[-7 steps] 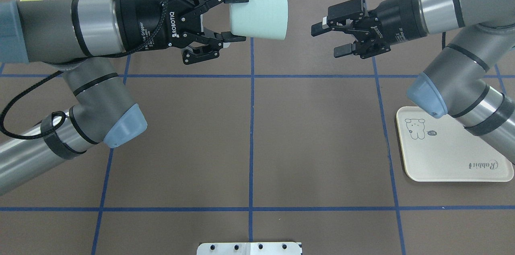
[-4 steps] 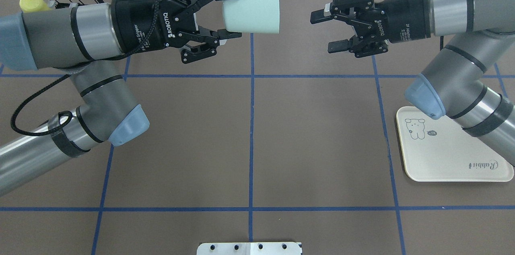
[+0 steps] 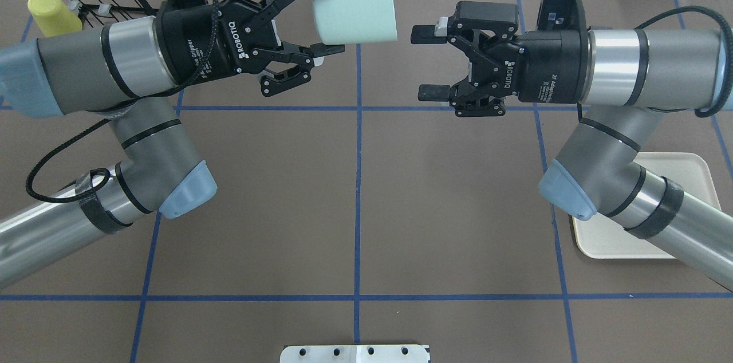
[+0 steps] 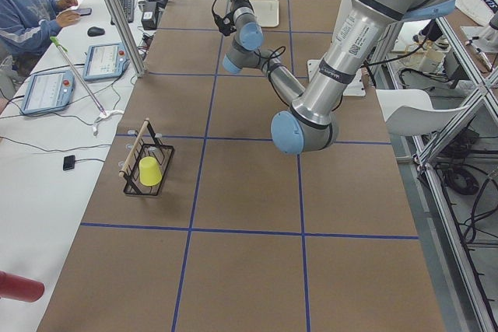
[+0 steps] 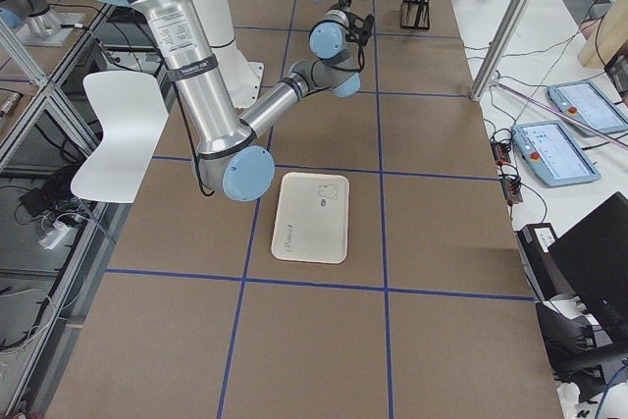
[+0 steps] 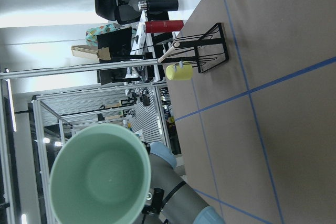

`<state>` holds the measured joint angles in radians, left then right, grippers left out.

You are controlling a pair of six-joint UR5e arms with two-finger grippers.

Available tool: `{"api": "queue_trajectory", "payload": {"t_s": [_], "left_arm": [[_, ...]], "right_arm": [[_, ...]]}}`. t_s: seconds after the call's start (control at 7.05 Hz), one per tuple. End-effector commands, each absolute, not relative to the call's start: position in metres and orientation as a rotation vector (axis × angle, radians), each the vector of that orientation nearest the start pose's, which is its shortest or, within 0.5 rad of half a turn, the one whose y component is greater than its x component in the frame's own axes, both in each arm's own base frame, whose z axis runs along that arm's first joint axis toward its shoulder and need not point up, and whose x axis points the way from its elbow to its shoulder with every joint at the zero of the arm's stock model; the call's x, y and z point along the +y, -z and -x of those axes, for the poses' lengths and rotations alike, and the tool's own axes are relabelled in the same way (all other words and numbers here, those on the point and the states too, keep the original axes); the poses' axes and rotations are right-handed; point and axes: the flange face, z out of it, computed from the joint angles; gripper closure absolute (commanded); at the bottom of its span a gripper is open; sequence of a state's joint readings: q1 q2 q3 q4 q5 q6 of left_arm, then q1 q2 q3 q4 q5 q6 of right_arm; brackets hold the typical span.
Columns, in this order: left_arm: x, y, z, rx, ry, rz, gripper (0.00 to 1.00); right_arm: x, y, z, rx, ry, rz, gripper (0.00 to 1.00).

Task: Left arm grabs green cup and hands to right arm on tray

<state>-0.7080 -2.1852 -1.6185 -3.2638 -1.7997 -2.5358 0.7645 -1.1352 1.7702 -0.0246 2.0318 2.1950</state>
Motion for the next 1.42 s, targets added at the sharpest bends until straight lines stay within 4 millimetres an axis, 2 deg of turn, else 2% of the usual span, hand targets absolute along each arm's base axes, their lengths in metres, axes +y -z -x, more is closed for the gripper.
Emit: {"api": "queue_trajectory", "payload": {"t_s": [0.0, 0.71, 0.85, 0.99, 1.14, 1.28], "left_arm": [[-0.431, -0.125, -0.358, 2.366, 0.535, 0.454, 0.94], [-0.423, -0.121, -0.353, 2.391, 0.506, 0.465, 0.94], [-0.422, -0.121, -0.354, 2.392, 0.504, 0.467, 0.94], [-0.419, -0.121, -0.358, 2.388, 0.500, 0.479, 0.94], [-0.417, -0.121, -0.360, 2.385, 0.499, 0.485, 0.94], [-0.417, -0.121, -0.360, 2.385, 0.499, 0.485, 0.94]], "right_arm": [[-0.414, -0.181, 0.313, -2.153, -0.342, 0.112, 0.02], [-0.416, -0.182, 0.312, -2.161, -0.358, 0.103, 0.03], [-0.415, -0.181, 0.312, -2.163, -0.356, 0.102, 0.11], [-0.413, -0.179, 0.310, -2.173, -0.348, 0.101, 0.27], [-0.410, -0.179, 0.308, -2.204, -0.322, 0.096, 0.34], [-0.409, -0.179, 0.307, -2.208, -0.319, 0.095, 0.34]]}}
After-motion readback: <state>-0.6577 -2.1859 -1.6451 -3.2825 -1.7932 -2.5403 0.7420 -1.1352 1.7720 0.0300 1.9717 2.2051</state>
